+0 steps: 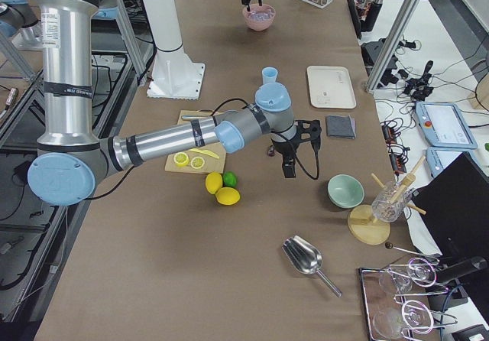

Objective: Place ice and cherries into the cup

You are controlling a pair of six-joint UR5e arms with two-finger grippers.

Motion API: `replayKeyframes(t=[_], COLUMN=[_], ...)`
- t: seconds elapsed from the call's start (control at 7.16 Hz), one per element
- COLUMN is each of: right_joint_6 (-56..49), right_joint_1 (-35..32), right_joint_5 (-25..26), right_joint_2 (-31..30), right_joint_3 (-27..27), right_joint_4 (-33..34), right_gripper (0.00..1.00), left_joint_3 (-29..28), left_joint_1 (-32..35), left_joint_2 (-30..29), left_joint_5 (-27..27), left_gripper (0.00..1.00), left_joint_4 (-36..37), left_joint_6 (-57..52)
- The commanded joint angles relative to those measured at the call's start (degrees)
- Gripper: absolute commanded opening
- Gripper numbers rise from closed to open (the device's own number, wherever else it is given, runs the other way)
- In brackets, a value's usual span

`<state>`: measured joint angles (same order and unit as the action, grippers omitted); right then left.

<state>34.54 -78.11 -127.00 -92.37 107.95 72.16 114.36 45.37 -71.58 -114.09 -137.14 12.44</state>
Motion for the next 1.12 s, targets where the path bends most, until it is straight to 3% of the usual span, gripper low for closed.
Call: replayKeyframes(t=[0.0, 0.14, 0.98], right_joint_6=[0.0, 0.0, 0.0], right_joint_1=[0.1, 0.1, 0.1], right_joint_5=[0.0, 0.0, 0.0], right_joint_2=[0.0, -0.1, 0.0], right_joint_3=[0.0, -0.1, -0.4], right_joint_4=[0.0, 0.0, 0.0], right_gripper=[1.00, 1.00, 1.00], left_joint_3=[-3.0, -4.4, -9.8], left_joint_1=[-0.1, -0.1, -2.1], left_joint_2=[1.5, 1.4, -1.4], left_joint_5=[1.2, 3.5, 3.9], left_gripper=[0.96, 0.96, 0.96], left_joint_4=[-0.5, -0.5, -2.7], left_joint_6=[-3.6, -5.7, -5.7])
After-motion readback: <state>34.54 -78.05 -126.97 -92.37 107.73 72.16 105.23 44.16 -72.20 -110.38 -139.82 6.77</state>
